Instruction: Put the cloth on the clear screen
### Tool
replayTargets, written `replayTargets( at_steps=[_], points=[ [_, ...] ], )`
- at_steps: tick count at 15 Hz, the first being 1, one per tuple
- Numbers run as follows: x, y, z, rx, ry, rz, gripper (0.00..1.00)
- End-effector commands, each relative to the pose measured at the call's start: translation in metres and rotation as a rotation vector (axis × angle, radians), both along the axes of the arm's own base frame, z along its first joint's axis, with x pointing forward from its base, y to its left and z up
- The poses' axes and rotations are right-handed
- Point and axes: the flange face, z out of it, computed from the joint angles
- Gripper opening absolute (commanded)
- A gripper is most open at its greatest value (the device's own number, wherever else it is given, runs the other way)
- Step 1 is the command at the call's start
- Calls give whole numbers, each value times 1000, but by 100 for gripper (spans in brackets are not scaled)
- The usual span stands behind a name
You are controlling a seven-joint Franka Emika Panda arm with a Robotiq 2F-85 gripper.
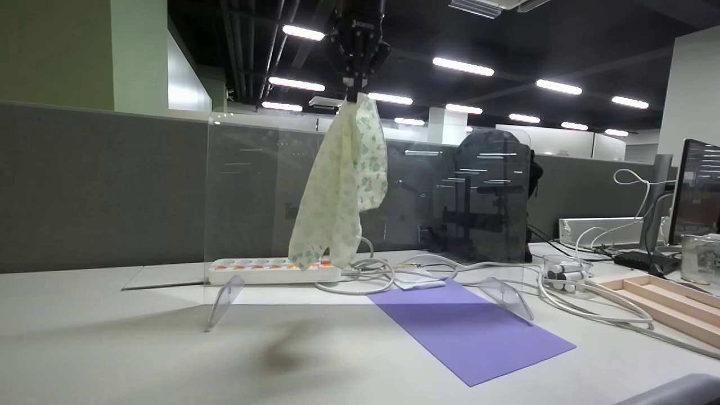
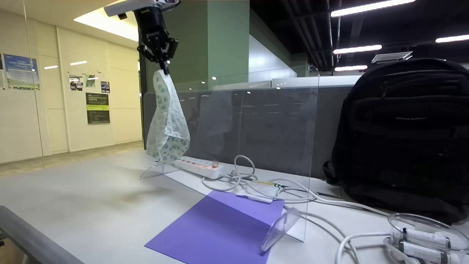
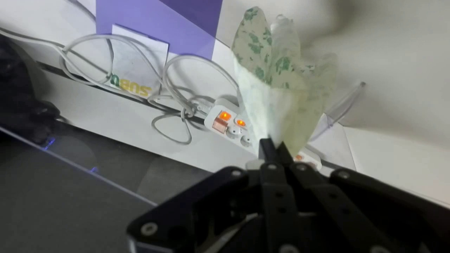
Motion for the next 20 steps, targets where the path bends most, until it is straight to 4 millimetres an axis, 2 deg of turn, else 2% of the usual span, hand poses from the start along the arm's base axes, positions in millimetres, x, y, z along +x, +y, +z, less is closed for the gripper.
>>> replayTargets(
  at_steps=[1, 4, 9, 12, 17, 20],
  points=[
    [20, 3, 43, 46, -60, -28, 0],
    [43, -5, 66, 75, -121, -82, 0],
    [77, -17, 91, 112, -179, -149, 0],
    [92, -24, 101, 122, -205, -188, 0],
    [119, -49, 115, 143, -252, -281, 0],
    [132, -66, 114, 134, -259, -331, 0]
  ],
)
